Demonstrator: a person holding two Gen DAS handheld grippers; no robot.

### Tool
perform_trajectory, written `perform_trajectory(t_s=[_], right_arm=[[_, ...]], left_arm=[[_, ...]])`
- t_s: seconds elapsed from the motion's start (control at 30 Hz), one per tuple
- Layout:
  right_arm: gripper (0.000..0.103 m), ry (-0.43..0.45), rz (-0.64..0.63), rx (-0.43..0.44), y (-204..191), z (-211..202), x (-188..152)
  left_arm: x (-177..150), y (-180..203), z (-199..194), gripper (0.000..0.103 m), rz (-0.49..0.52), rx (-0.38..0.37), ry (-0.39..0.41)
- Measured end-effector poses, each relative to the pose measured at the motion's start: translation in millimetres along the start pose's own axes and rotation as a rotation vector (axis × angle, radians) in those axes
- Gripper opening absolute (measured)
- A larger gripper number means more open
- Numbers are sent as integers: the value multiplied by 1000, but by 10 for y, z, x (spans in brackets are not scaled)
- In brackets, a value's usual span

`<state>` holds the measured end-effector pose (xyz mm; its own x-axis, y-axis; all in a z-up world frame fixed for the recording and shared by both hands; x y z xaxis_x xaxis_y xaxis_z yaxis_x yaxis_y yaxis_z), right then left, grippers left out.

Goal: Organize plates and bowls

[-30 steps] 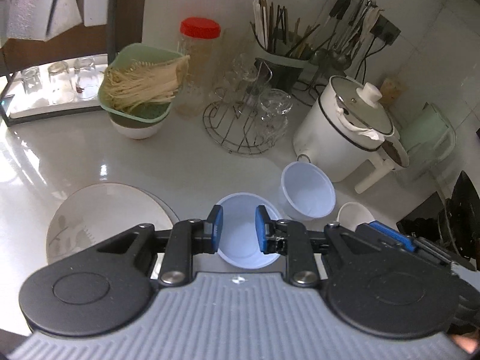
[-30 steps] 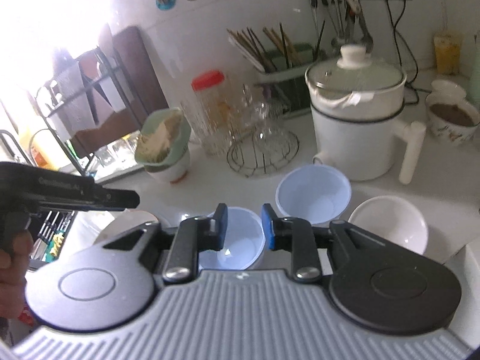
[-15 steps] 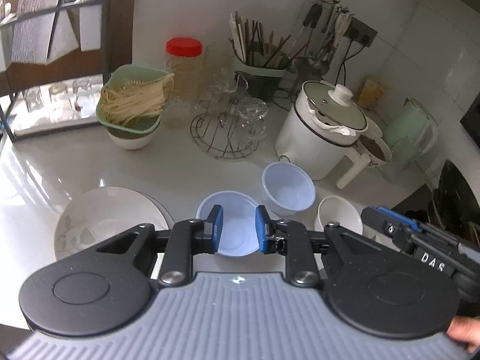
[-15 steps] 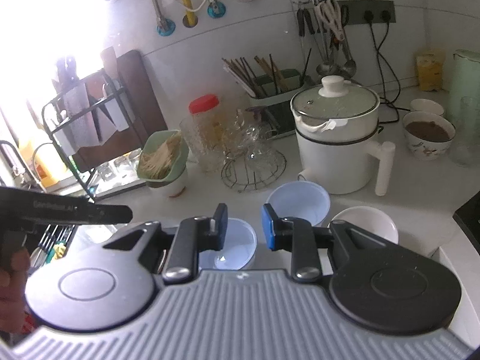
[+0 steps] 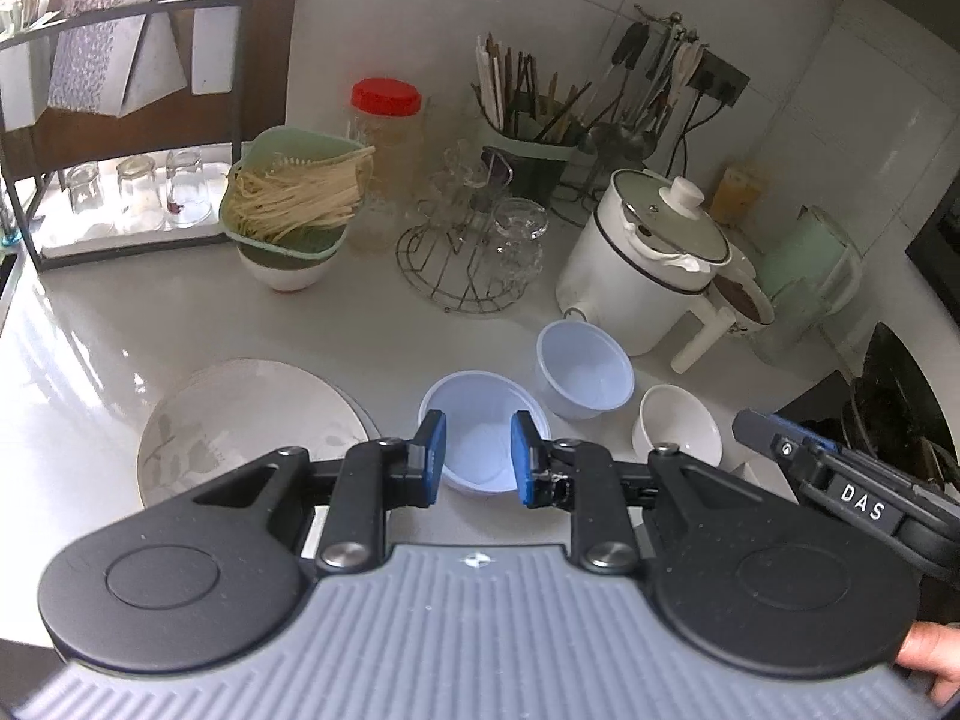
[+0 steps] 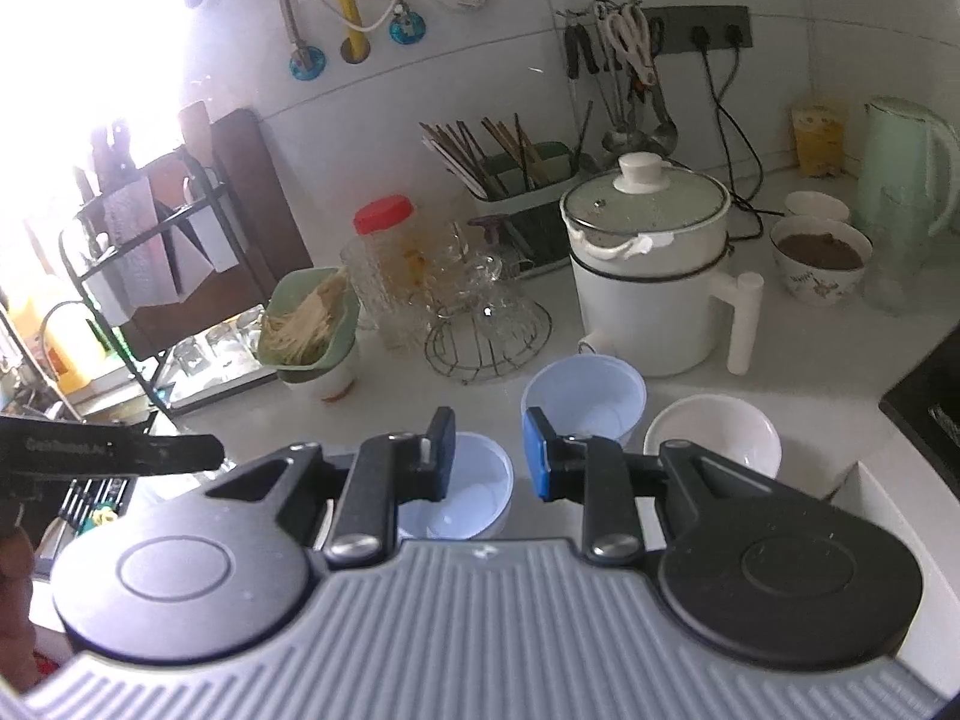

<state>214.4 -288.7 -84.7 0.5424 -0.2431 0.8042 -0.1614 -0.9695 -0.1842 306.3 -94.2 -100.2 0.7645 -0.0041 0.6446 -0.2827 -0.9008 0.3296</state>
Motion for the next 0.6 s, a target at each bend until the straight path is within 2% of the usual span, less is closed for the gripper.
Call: perform_trajectory(t_s=[0.23,0.33,0.37,0.6], right_arm=[[30,-3,24,-87,24,-92,-94],[61,2,47,-139,77,-85,-153],[68,4,63,-148,92,-90,-175],[70,-31,72,-181,21,-102,-329]], left_arm=[[-71,16,89,27,82,-42,-24],[-94,-6,143,27,112,-53,-30],[-99,-10,163,27,120,-57,-35],[-131,-27,274,27,140,-111,-74]])
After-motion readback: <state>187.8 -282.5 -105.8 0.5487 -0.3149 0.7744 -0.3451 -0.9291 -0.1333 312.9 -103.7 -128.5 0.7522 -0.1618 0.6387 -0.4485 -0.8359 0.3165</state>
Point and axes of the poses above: each gripper's, at about its wrist camera, not at the fingertips, and z roughly the way its jaws point, y to its right, x to its top, the point moved 9 cm from there along z, roughly the way its jaws point, and after that the axes turned 4 degrees about -z, right-handed, at the moved point
